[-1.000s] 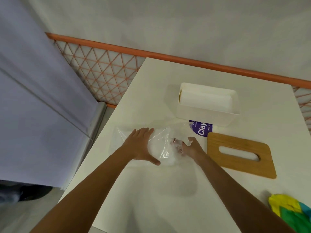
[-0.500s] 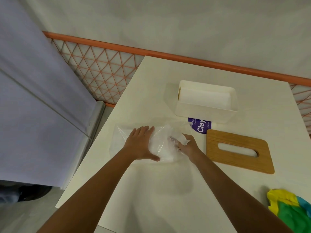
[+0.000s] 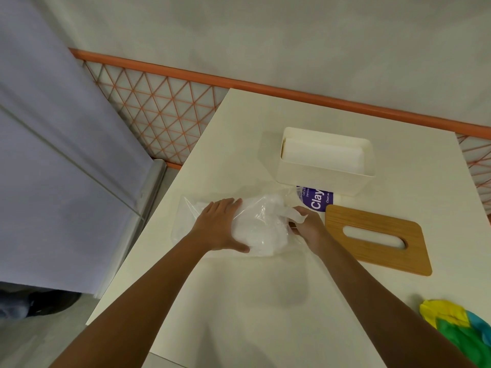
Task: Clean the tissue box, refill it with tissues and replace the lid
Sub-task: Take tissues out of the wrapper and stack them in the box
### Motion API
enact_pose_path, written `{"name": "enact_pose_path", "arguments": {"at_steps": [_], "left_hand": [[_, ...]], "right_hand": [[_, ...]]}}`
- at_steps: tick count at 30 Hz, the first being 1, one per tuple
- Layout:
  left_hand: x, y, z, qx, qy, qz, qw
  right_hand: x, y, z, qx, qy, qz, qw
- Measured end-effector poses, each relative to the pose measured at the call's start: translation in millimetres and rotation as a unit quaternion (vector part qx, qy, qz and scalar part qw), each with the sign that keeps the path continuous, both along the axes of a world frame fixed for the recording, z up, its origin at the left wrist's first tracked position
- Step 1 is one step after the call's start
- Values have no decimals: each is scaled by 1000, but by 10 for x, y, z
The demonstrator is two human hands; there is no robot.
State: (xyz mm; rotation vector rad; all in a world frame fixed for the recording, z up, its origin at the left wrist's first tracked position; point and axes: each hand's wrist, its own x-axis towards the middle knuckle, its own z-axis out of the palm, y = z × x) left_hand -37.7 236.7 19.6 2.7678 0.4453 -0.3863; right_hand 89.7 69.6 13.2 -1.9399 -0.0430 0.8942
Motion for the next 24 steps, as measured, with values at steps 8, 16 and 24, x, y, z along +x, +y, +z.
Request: {"name": "enact_pose_path", "arguments": {"at_steps": [8, 16, 24], "left_hand": [[13, -9, -27, 4, 0, 4, 1000], [15, 9, -8, -5, -13, 5, 1000], [35, 2, -47, -9, -10, 5, 1000]], "right_hand": [[-45, 46, 11, -1, -34, 18, 999], [91, 30, 70, 37, -5, -30, 999], [127, -73, -47, -4, 69, -69, 995]]}}
